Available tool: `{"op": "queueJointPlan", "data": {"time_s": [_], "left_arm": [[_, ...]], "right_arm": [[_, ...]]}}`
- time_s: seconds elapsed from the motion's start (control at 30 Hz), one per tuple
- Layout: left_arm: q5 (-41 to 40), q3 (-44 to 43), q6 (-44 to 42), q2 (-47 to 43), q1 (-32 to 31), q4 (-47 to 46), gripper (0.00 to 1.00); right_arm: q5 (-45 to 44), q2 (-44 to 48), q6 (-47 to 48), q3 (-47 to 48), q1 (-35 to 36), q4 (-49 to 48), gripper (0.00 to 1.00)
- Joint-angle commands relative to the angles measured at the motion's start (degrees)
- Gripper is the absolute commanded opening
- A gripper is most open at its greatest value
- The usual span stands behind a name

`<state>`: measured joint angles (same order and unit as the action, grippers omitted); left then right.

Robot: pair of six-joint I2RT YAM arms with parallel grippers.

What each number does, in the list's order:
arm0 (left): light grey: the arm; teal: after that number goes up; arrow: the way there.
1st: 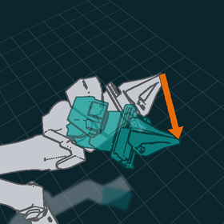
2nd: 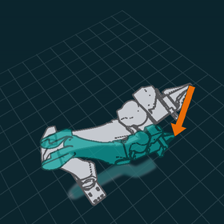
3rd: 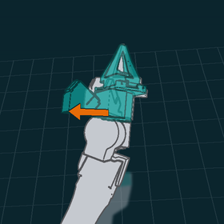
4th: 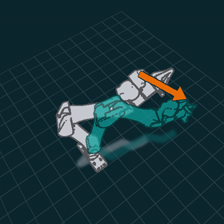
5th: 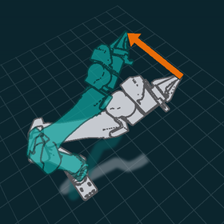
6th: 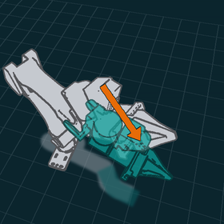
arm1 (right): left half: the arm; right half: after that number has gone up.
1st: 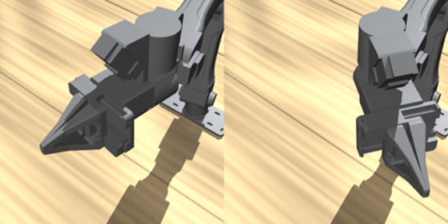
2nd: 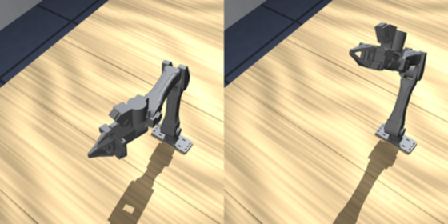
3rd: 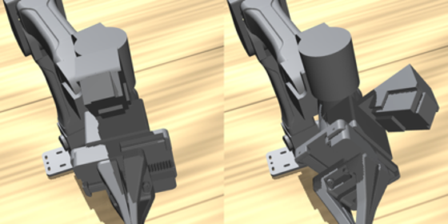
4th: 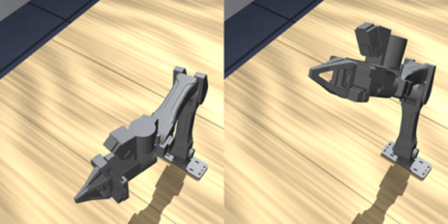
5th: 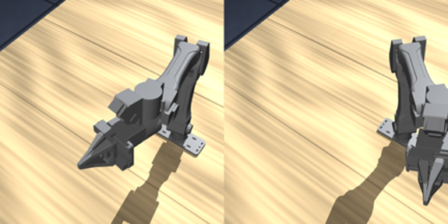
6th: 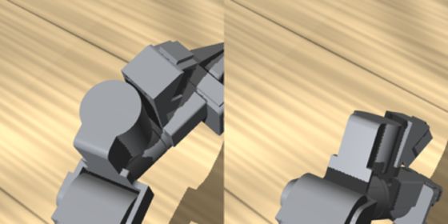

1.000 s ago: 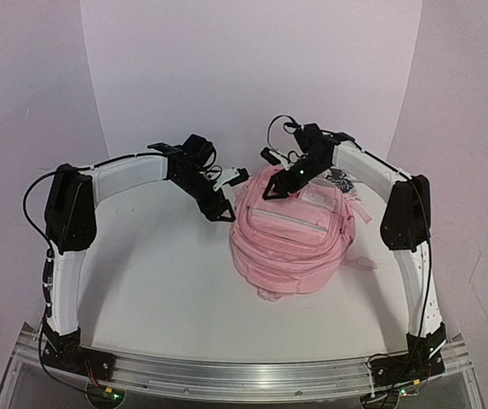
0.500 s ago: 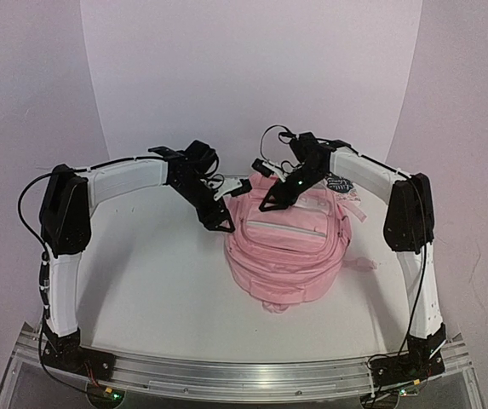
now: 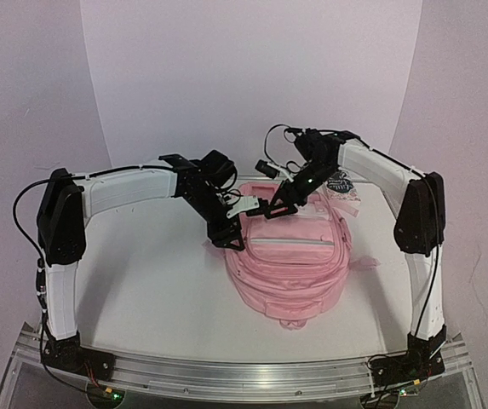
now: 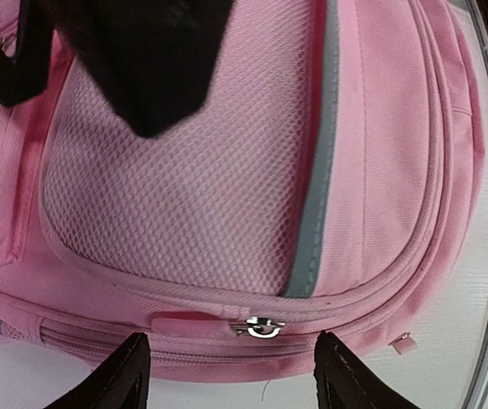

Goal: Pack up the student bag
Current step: Adjust the student bag at the center of the board.

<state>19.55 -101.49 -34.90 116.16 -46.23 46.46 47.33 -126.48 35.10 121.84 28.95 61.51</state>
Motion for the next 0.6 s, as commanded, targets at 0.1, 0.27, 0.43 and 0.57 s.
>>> {"op": "queueJointPlan", "data": {"time_s": [0.1, 0.27, 0.43, 0.57], "left_arm": [[-3.47, -3.34, -5.22, -0.13, -1.03, 0.65, 0.71], [-4.07, -5.18, -7.21, 2.36, -1.07, 1.42, 0.71], [-4.04, -6.75, -8.57, 3.99, -1.06, 1.61, 0.74], [-2.05, -7.19, -7.85, 4.26, -1.3, 2.01, 0.64]], "right_arm": [[3.58, 7.41, -2.65, -1.52, -7.46, 6.5, 0.72], [1.39, 10.23, 1.08, -7.34, -11.36, 10.22, 0.72], [-2.86, 13.29, 5.98, -15.09, -13.7, 12.45, 0.73], [-3.49, 14.33, 6.84, -18.2, -14.7, 13.24, 0.73]]}}
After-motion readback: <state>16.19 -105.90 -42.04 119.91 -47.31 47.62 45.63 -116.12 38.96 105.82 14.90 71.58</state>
